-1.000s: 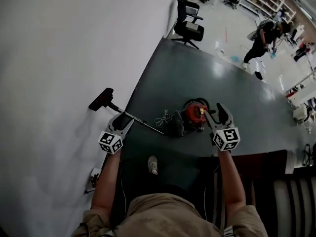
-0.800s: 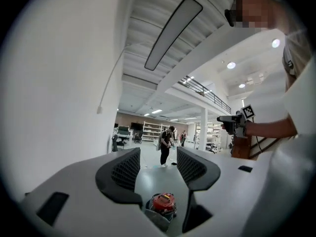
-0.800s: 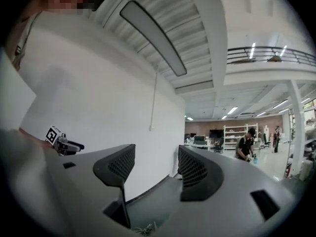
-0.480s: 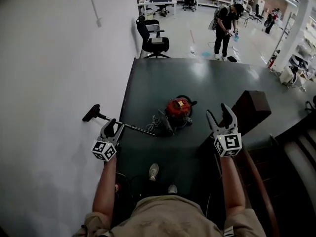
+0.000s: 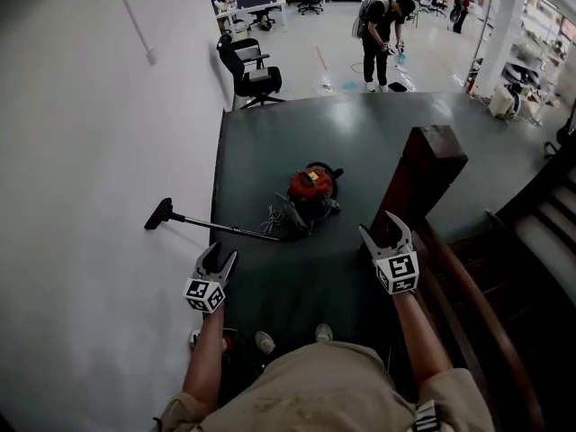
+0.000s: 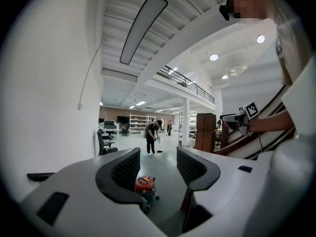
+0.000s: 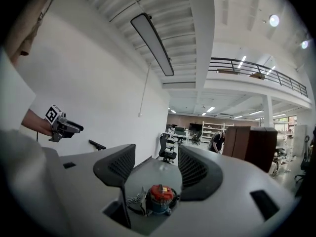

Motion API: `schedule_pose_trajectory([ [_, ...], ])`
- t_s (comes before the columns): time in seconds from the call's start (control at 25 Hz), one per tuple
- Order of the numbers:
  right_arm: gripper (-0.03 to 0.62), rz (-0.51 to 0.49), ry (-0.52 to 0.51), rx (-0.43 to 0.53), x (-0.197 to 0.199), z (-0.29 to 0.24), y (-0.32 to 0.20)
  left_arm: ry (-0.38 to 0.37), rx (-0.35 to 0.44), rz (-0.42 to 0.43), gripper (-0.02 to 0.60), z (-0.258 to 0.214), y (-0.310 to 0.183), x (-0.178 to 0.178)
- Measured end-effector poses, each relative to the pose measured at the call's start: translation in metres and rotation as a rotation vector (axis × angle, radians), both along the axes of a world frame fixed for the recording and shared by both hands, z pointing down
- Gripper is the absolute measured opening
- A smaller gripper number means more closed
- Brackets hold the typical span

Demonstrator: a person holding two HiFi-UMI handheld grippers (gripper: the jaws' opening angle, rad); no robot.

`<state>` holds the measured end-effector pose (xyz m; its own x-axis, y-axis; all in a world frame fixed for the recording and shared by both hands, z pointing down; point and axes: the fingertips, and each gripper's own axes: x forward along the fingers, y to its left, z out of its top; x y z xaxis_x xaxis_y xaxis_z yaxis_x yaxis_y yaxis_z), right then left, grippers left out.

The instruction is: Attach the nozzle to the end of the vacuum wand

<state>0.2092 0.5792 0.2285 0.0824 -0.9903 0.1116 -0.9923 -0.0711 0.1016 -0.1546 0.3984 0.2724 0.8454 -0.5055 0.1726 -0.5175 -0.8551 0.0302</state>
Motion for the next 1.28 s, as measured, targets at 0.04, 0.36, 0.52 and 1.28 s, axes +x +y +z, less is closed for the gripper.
schedule_pose_trajectory([
  [0.04, 0.276, -0.003, -0.014, -0.016, -0.003, 0.01, 0.002, -0.007, -0.012, 0.003, 0.242, 0.01, 0.002, -0.002],
  [0.36, 0.276, -0.079, -0.115, -0.117, -0.039, 0.085, -0.018, -0.065, -0.128, 0.012, 0.242, 0.095, 0.014, -0.012],
  [0.52, 0.276, -0.055, -0.342, -0.077, -0.046, 0.105, -0.019, -0.088, -0.164, 0.004, 0.242, 0.118, 0.02, -0.017],
  [1.28, 0.155, -0.088, -0.341, -0.188, -0.078, 0.156, -0.017, -0.103, -0.227, -0.038, 0.242, 0.135, 0.043, -0.013],
])
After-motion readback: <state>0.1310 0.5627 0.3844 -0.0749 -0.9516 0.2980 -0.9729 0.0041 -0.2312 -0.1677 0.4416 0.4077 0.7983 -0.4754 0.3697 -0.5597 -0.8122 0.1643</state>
